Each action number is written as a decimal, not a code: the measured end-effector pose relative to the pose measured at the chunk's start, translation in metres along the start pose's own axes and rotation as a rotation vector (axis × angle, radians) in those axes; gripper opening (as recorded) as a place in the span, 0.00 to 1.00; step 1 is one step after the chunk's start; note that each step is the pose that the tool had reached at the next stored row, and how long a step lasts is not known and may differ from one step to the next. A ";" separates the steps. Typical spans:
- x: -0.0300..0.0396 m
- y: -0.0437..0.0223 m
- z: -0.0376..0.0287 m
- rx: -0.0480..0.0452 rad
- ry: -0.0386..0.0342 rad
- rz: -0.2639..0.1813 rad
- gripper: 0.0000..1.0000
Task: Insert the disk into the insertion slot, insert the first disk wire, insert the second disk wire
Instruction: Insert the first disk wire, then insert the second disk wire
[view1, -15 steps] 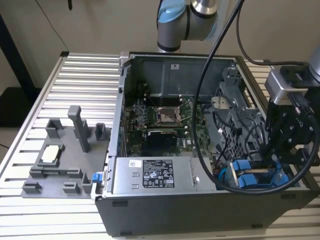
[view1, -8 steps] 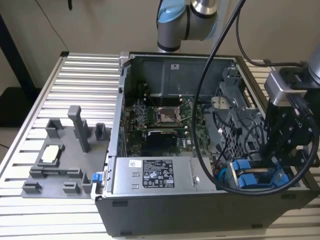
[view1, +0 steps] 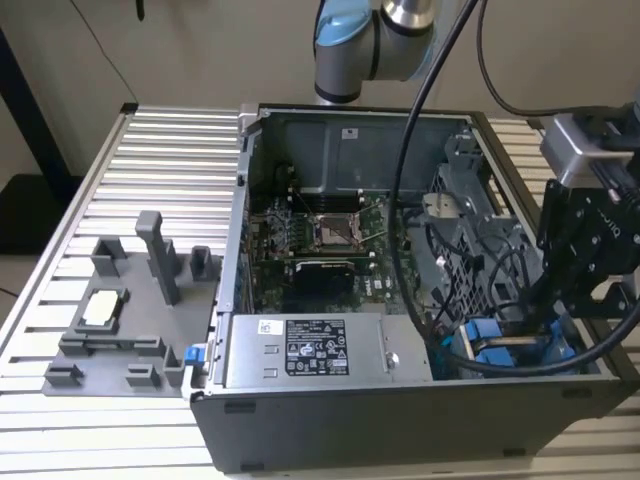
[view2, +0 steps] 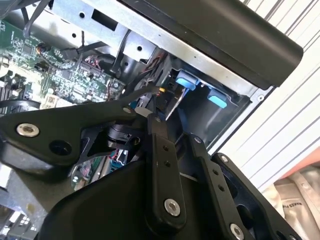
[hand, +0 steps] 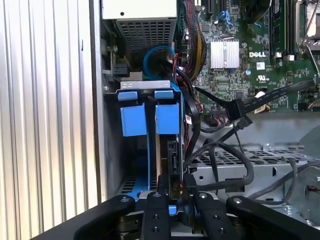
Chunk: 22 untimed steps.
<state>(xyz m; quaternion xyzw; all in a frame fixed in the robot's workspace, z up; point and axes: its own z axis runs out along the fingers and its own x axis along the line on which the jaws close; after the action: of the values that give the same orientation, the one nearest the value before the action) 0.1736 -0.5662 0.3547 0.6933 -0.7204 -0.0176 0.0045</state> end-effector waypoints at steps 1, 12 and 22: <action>0.0000 0.0001 -0.0022 -0.0002 0.0008 0.000 0.27; -0.0004 0.0007 -0.0227 -0.0019 0.0075 0.000 0.27; -0.0184 0.0014 -0.0225 -0.0018 0.0102 0.000 0.27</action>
<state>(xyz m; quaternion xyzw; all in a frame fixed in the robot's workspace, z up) 0.1736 -0.5482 0.3775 0.6933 -0.7205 -0.0147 0.0088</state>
